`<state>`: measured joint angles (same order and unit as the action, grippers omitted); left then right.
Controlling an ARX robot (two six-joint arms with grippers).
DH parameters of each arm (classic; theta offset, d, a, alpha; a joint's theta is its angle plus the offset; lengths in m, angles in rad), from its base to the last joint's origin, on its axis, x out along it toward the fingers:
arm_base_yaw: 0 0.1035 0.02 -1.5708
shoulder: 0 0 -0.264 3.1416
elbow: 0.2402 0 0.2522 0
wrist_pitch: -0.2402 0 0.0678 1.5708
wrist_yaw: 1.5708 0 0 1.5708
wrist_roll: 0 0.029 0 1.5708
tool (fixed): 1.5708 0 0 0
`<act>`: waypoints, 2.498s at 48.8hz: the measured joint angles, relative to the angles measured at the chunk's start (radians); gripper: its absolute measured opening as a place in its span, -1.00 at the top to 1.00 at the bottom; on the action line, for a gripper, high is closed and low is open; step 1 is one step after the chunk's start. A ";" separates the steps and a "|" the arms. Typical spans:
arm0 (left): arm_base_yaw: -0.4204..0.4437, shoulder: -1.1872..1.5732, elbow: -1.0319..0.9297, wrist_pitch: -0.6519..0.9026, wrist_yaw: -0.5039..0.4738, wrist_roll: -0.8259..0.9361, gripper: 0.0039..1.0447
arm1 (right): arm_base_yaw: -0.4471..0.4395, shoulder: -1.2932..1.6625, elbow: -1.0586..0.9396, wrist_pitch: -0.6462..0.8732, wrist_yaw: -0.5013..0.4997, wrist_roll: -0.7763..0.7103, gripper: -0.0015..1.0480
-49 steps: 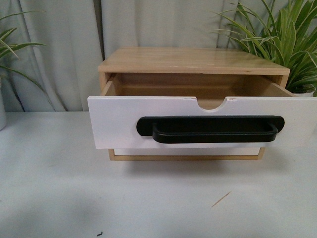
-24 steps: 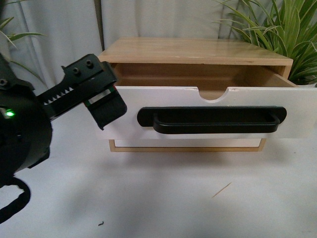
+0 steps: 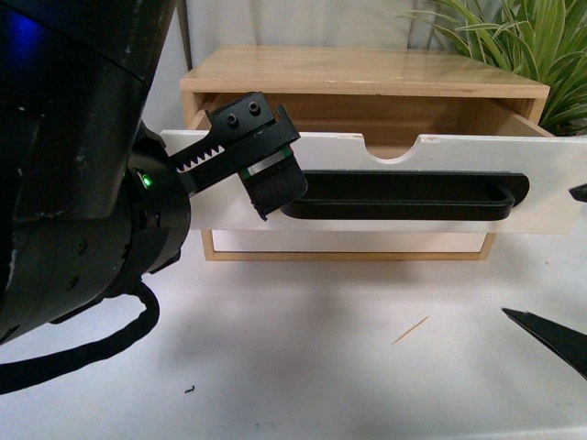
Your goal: Close drawer sideways
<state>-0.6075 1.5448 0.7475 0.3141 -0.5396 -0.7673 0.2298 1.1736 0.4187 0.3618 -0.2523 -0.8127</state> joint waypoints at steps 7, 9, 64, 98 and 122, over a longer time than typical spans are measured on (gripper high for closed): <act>0.011 0.008 0.012 0.000 0.008 0.008 -0.89 | 0.020 0.089 0.055 0.027 0.018 0.005 -0.83; 0.013 0.009 0.013 0.000 0.010 0.010 -0.89 | 0.024 0.113 0.069 0.032 0.020 0.006 -0.83; 0.148 0.337 0.441 -0.075 0.174 0.087 -0.89 | -0.048 0.678 0.576 0.123 0.152 0.056 -0.83; 0.126 0.020 0.094 -0.010 0.051 0.132 -0.89 | -0.106 0.299 0.258 0.094 0.018 0.113 -0.83; 0.060 -0.635 -0.353 -0.261 -0.304 0.130 -0.89 | -0.293 -0.433 -0.131 -0.135 -0.074 0.345 -0.83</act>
<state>-0.5476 0.9096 0.3946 0.0532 -0.8433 -0.6373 -0.0628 0.7410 0.2874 0.2264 -0.3260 -0.4675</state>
